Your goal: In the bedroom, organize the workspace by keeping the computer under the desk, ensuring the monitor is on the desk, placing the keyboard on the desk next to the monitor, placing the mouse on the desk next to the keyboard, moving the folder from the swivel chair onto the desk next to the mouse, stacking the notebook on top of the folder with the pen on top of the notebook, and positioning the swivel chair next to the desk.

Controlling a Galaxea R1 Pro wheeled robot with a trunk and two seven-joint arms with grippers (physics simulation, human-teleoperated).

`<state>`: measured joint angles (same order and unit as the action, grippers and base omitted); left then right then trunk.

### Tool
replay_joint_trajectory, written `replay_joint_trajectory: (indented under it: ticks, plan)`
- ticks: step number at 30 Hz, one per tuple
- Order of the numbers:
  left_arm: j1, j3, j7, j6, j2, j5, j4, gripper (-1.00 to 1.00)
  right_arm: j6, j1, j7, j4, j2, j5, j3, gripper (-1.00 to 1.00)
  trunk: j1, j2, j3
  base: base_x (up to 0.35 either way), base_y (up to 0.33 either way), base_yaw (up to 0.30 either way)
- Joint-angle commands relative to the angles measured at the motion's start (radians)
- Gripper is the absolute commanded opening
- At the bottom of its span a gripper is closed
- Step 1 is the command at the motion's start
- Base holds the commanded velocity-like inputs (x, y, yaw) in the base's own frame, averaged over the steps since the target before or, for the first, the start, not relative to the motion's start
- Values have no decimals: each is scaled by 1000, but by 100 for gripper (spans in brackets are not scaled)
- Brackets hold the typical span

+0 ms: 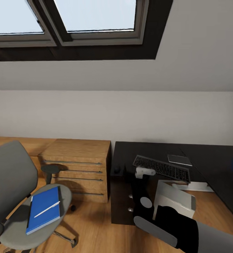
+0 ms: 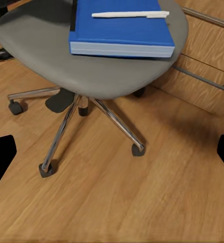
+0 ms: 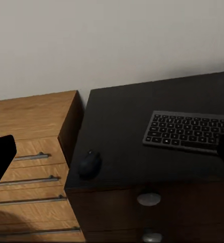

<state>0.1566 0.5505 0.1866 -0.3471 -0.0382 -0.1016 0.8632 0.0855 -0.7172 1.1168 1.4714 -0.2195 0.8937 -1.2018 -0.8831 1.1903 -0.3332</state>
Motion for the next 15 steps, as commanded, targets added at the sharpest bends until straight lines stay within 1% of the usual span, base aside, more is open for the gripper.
replay_joint_trajectory:
  ticks: [1,2,3,6,7,8,10,13,14,15]
  plan:
    - [0,2,9,19,0,-10,-4,100,9,-1,2,-16,0,6,-12,100,4,-6,2,-8,0,0]
    - [0,2,9,34,0,-10,-8,100,11,0,2,-27,0,6,-17,100,8,-13,5,-7,0,0]
    - [0,1,8,72,1,-10,-20,100,15,4,0,-54,2,6,-31,100,12,-20,8,-4,0,0]
    - [1,0,7,144,3,-9,-29,100,32,17,-4,-110,7,5,-64,100,23,-41,18,-3,0,0]
    - [0,0,8,191,4,-10,-23,100,52,24,-6,-160,18,5,-96,100,27,-48,21,-1,0,0]
    - [0,0,8,213,5,-10,-15,100,65,27,-7,-192,27,5,-116,100,31,-55,24,-1,0,0]
    - [0,-1,8,252,7,-10,10,100,98,32,-8,-265,51,6,-158,100,38,-69,30,0,0,0]
    - [0,-4,9,312,8,-10,62,100,169,37,-8,-412,98,9,-223,100,50,-90,40,0,0,0]
    - [0,-8,9,352,8,-10,96,100,218,41,-8,-511,130,12,-256,100,54,-97,43,0,0,0]
    - [0,-11,9,373,9,-10,113,100,241,45,-8,-558,146,12,-268,100,58,-104,46,0,0,0]
